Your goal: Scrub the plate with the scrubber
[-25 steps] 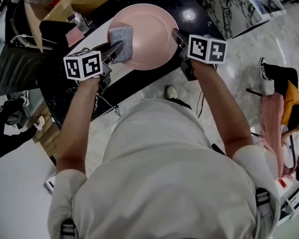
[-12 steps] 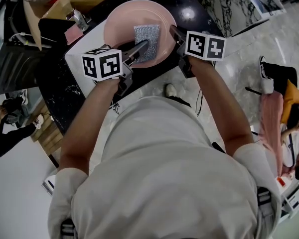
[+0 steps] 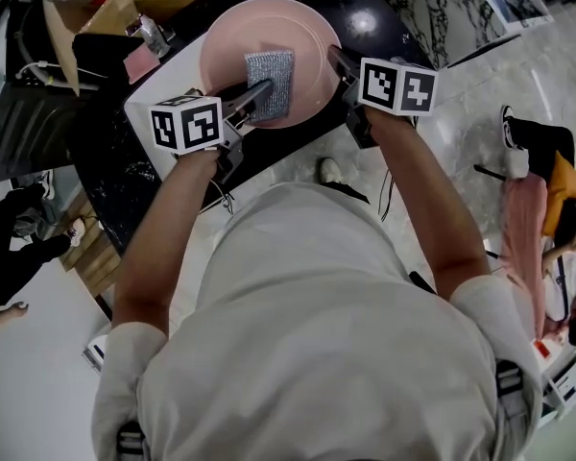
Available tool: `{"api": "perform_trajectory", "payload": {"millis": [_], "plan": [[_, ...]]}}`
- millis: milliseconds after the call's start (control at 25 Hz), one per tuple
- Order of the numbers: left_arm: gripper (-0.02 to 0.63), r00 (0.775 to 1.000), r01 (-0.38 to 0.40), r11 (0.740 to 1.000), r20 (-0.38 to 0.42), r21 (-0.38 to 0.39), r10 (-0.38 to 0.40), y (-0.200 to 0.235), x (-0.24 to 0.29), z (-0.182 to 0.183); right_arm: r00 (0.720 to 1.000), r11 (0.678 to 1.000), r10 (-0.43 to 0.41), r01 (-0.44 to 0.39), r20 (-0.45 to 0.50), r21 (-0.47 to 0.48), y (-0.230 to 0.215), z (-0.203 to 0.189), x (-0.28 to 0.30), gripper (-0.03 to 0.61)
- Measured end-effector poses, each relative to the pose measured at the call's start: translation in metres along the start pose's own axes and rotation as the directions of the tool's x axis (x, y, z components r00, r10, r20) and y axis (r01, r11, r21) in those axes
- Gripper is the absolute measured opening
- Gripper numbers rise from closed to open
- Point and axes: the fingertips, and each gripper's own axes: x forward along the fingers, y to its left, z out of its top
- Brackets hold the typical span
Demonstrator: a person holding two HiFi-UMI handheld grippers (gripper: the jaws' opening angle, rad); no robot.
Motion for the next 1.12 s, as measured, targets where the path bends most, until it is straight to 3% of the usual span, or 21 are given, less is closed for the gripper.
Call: {"api": "perform_trajectory", "payload": {"millis": [280, 600, 840, 1120], "plan": [[0.066, 0.992, -0.124, 0.991, -0.015, 0.058, 0.125, 0.040, -0.040, 0.002, 1.000, 1.000, -0.001, 0.001, -0.009, -0.003, -0.002, -0.003, 0.004, 0.025], [0.066, 0.974, -0.227, 0.968, 0.034, 0.105, 0.225, 0.063, -0.071, 0.021, 1.000, 1.000, -0.004, 0.004, -0.021, -0.008, 0.000, -0.007, 0.007, 0.025], [0.064, 0.985, -0.158, 0.984, 0.078, 0.086, 0.151, 0.035, -0.059, 0.032, 1.000, 1.000, -0.010, 0.010, -0.018, -0.009, 0.000, -0.005, 0.006, 0.023], [0.064, 0.999, -0.022, 0.997, 0.045, 0.078, 0.019, -0.015, -0.007, 0.021, 1.000, 1.000, 0.003, -0.003, -0.010, -0.015, 0.009, -0.005, 0.008, 0.023]]}}
